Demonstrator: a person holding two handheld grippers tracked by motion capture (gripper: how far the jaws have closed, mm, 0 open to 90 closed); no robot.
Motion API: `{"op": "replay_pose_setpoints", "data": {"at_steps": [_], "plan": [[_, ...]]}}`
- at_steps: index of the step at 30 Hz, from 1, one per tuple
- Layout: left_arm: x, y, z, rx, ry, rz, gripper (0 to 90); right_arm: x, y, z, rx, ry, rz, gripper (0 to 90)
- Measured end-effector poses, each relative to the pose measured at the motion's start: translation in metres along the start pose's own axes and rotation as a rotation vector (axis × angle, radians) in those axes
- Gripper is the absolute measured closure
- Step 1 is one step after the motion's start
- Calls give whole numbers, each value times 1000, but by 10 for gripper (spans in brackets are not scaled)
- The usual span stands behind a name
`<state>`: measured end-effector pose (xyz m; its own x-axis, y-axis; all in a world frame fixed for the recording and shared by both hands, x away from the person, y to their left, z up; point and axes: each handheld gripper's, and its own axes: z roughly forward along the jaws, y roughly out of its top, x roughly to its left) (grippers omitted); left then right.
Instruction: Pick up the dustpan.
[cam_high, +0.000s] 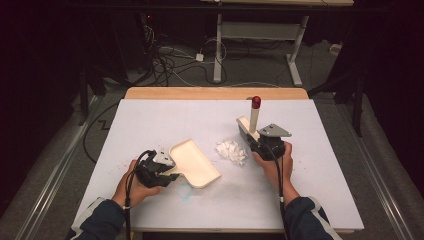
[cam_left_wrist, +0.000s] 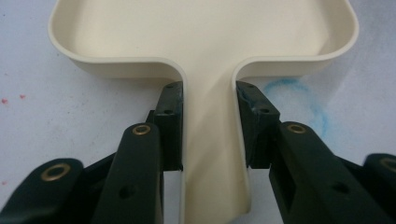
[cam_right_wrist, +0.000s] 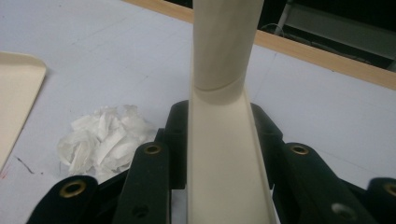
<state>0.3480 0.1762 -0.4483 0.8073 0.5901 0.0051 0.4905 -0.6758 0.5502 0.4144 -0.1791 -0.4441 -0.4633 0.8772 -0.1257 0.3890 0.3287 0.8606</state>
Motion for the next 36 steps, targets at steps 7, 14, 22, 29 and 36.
{"op": "replay_pose_setpoints", "data": {"at_steps": [7,14,22,29,36], "plan": [[-3,8,3,6,-2,22,640,0,0,2,-9,9,9,678],[-2,9,3,11,-5,28,640,1,0,3,-11,21,7,678],[-2,14,3,14,-5,32,640,1,0,2,-7,32,10,678],[-5,21,7,17,-8,31,640,2,1,3,-16,33,20,678],[-7,26,10,18,-12,37,639,6,1,7,-39,40,27,678]]}}
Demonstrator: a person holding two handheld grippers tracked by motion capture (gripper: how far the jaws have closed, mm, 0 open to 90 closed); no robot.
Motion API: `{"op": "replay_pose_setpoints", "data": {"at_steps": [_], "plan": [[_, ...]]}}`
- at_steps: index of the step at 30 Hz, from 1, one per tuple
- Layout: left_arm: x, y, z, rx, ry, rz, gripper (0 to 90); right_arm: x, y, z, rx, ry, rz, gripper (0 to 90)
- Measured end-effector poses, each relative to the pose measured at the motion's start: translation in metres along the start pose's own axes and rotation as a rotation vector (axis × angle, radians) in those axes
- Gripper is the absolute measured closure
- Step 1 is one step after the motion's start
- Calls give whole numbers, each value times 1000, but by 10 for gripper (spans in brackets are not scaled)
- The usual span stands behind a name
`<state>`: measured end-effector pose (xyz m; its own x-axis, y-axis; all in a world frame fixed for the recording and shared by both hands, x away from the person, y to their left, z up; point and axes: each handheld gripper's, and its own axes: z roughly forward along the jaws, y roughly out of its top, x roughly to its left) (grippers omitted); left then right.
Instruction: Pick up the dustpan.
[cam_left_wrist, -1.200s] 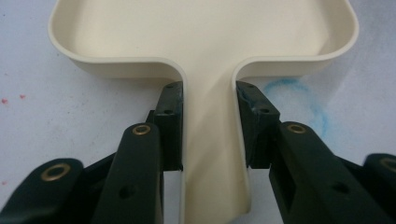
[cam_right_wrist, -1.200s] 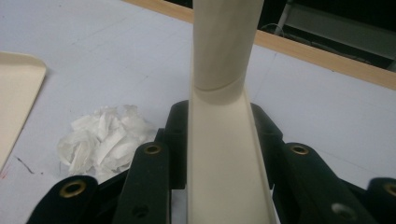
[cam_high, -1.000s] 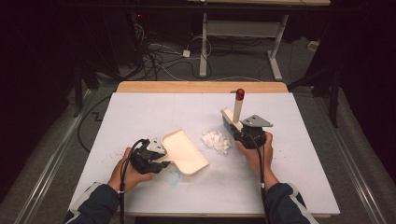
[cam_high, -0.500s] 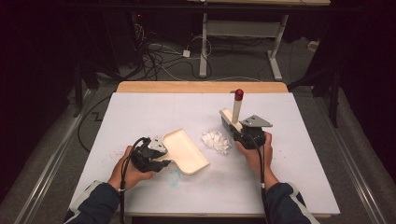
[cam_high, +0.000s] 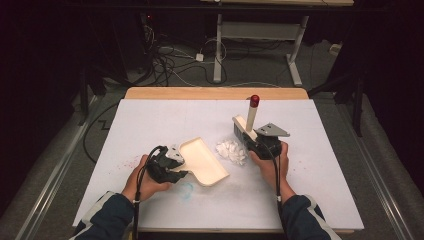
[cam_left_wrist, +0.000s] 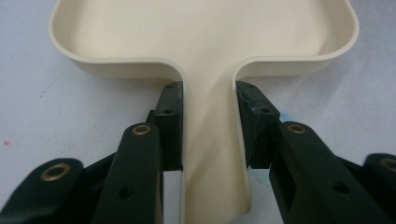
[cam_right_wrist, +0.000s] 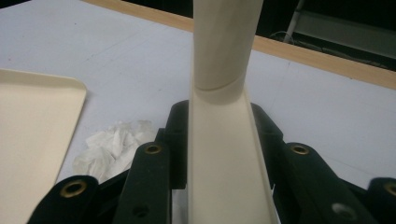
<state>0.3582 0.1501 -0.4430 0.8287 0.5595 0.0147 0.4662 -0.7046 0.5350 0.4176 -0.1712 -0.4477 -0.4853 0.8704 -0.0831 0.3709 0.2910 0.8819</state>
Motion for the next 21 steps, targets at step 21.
{"op": "replay_pose_setpoints", "data": {"at_steps": [21], "plan": [[-2,1,3,-3,-6,-4,639,8,-1,1,6,20,-16,678]]}}
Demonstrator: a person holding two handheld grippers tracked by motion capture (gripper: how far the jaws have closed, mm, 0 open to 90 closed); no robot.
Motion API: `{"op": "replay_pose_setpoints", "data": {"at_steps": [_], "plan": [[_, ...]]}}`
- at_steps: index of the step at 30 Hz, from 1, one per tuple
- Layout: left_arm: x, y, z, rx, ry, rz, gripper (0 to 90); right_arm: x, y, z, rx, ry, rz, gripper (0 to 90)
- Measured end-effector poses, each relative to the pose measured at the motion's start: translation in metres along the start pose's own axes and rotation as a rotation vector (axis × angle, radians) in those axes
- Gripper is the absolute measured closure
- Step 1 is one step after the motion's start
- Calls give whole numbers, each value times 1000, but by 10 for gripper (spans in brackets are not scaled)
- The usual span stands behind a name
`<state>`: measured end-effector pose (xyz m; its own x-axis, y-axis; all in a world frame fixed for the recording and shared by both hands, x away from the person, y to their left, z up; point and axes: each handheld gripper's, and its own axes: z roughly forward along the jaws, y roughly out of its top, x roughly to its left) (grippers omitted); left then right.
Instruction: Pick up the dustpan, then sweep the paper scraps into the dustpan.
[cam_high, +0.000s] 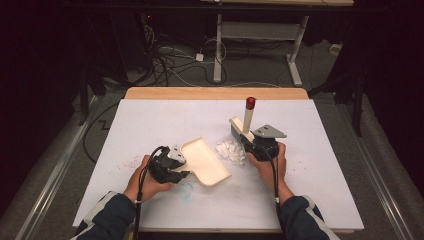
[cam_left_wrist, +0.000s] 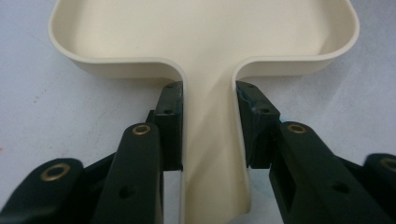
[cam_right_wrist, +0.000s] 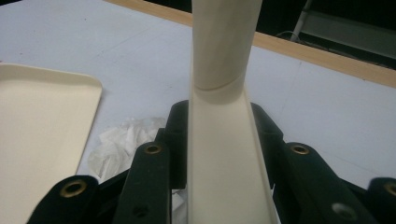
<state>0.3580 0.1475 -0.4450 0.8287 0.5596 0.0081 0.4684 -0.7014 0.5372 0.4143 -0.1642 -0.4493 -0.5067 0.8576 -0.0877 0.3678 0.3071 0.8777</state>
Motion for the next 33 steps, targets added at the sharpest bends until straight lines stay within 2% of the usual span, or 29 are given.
{"op": "replay_pose_setpoints", "data": {"at_steps": [7,20,33], "plan": [[2,3,1,-4,-12,-11,639,3,0,1,1,13,-4,676],[-2,11,7,7,-10,4,639,13,-3,-1,2,28,-28,675],[-5,14,10,4,-15,3,638,32,-3,0,0,72,-50,673]]}}
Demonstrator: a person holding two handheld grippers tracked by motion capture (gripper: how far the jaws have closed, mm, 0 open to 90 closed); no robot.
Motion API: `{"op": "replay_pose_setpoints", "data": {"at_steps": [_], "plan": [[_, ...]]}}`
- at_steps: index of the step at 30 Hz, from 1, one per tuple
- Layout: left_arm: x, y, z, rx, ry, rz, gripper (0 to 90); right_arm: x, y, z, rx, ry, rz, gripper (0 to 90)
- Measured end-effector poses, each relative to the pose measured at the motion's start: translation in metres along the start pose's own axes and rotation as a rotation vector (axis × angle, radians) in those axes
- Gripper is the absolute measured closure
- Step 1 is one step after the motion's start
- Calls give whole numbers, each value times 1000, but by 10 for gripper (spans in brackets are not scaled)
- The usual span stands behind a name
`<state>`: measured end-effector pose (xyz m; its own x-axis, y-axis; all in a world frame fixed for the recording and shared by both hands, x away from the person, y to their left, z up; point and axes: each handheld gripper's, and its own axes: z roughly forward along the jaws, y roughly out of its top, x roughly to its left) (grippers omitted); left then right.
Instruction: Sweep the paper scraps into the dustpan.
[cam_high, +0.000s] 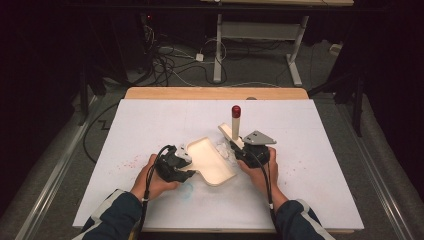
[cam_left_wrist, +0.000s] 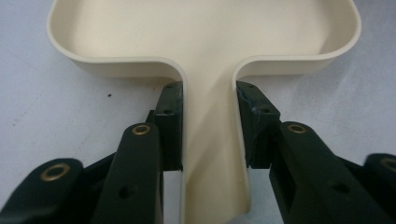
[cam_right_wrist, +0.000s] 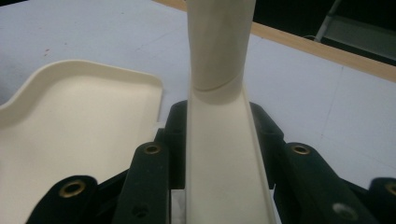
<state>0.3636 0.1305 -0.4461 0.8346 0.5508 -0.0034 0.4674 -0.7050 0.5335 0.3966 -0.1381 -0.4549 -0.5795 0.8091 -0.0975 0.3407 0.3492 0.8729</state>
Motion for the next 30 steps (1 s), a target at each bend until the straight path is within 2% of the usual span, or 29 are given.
{"op": "replay_pose_setpoints", "data": {"at_steps": [9,18,30], "plan": [[-4,6,5,4,-7,10,638,16,1,0,-15,44,-15,674],[-5,6,4,-2,-12,-1,638,36,2,-3,-21,77,-31,674],[-6,6,4,-5,-8,-6,638,61,7,-8,-42,137,-74,675]]}}
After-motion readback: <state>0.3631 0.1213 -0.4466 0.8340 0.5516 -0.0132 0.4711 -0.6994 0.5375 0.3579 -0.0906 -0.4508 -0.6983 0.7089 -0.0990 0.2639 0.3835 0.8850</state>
